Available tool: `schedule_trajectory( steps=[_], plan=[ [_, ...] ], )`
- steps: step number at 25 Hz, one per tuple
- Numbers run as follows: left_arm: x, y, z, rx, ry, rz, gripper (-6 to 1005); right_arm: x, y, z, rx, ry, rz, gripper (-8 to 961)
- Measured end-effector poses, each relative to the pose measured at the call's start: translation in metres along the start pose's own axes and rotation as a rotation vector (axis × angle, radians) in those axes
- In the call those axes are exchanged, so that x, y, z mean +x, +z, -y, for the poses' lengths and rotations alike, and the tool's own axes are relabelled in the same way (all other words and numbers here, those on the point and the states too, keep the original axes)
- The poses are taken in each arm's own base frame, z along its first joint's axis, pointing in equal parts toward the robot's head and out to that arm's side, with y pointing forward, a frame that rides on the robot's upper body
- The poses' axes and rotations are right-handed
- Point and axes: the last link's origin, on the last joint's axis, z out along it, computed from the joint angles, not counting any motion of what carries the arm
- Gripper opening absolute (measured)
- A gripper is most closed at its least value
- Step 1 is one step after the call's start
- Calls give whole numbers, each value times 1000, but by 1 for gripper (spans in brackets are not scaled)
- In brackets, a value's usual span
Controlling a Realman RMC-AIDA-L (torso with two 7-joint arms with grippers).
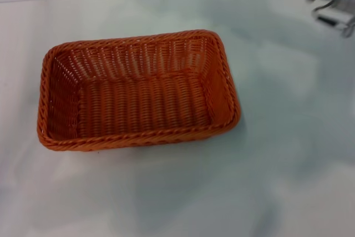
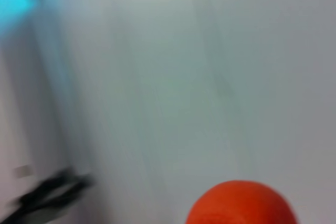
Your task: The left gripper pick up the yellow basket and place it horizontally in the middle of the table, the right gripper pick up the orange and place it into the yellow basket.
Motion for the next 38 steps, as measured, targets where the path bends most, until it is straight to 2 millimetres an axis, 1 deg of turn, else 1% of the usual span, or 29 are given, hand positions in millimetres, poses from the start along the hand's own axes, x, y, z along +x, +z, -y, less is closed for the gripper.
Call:
schedule_trajectory(
  steps=[1, 3, 6, 7, 12, 17, 18, 21, 23, 26, 28, 30, 31, 33, 34, 36, 38],
  plan=[
    [0, 0, 0, -1, 0, 0, 785, -2, 7, 7, 48, -11, 15, 204],
    [0, 1, 0, 0, -2, -1, 785, -11, 23, 17, 123, -36, 88, 220],
    [-1, -1, 0, 6, -5, 0, 785, -23, 37, 24, 175, -56, 199, 244],
    [-1, -1, 0, 6, -5, 0, 785, -26, 40, 25, 185, -60, 226, 267],
    [-1, -5, 0, 16, -7, 3, 785, -29, 41, 26, 193, -72, 251, 380],
    [0, -7, 1, 27, -4, -6, 785, -29, 33, 21, 168, -65, 238, 493],
    [1, -8, 2, 31, -2, -11, 785, -30, 31, 20, 161, -63, 235, 534],
    [4, -10, 4, 44, 8, -25, 785, -28, 23, 15, 120, -62, 196, 656],
    [4, -10, 4, 48, 11, -27, 784, -27, 15, 11, 77, -55, 131, 738],
    [4, -13, 5, 64, 38, -31, 782, -27, -1, 5, -7, -44, -30, 853],
    [5, -15, 5, 75, 82, -40, 780, -31, -18, 1, -104, -37, -171, 930],
    [10, -18, 9, 108, 149, -66, 779, -40, -35, -3, -223, -32, -288, 935],
    [13, -21, 12, 133, 173, -84, 779, -49, -47, -5, -309, -18, -351, 937],
    [18, -25, 16, 177, 203, -113, 779, -61, -63, -6, -439, 6, -441, 942],
    [18, -25, 16, 177, 203, -113, 779, -67, -71, -5, -495, 15, -473, 944],
    [25, -31, 23, 243, 273, -149, 779, -76, -84, -2, -586, 5, -518, 945],
    [27, -34, 24, 277, 312, -166, 779, -81, -93, 1, -651, -20, -543, 945]
  ],
)
